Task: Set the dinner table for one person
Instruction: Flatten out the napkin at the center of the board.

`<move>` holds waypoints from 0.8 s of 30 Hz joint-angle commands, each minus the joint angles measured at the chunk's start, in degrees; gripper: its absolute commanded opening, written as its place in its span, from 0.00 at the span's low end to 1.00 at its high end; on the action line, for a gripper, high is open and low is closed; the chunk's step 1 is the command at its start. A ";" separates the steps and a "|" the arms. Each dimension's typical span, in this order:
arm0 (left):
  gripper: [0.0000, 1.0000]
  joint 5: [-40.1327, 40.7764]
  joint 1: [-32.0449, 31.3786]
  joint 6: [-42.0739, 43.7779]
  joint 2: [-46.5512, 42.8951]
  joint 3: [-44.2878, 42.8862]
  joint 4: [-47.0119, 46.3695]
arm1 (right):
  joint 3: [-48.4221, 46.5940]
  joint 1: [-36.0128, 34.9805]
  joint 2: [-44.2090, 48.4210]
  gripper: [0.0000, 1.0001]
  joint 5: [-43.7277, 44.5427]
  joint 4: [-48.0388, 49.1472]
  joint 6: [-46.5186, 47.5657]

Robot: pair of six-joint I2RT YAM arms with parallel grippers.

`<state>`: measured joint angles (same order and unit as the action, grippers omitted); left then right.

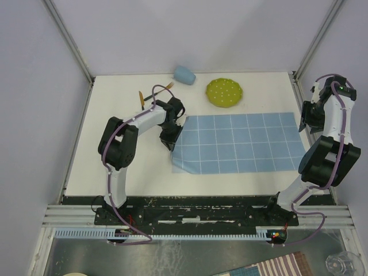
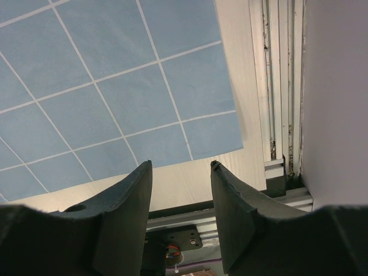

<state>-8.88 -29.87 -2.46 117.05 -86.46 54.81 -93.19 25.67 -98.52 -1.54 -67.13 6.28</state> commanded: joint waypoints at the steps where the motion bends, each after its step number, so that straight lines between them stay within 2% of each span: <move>1: 0.24 -0.10 0.17 2.91 -4.05 -8.35 -2.10 | -0.44 0.34 1.19 0.53 -1.03 0.36 -0.13; 9: 0.27 -2.85 1.07 3.43 1.09 -30.01 3.98 | 0.57 0.35 1.20 0.53 -2.32 0.75 -0.48; 12: 0.27 -3.11 1.37 4.16 1.12 -30.87 4.68 | 1.35 0.36 1.48 0.53 -2.41 0.95 0.03; 15: 0.24 -5.61 1.42 4.18 -0.40 -25.62 6.54 | 1.85 0.39 1.77 0.53 -1.89 0.69 1.09; 19: 0.24 -10.34 1.39 3.63 -7.17 -9.33 5.16 | 3.11 0.35 2.25 0.54 -1.32 0.97 1.80; 24: 0.29 -9.47 1.30 4.29 -13.56 3.57 5.41 | 3.32 0.39 2.06 0.54 -2.11 1.04 1.46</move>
<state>-16.12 -28.58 -2.04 111.68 -87.99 58.94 -89.78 25.67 -98.50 -2.98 -66.94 7.38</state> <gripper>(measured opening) 0.266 0.539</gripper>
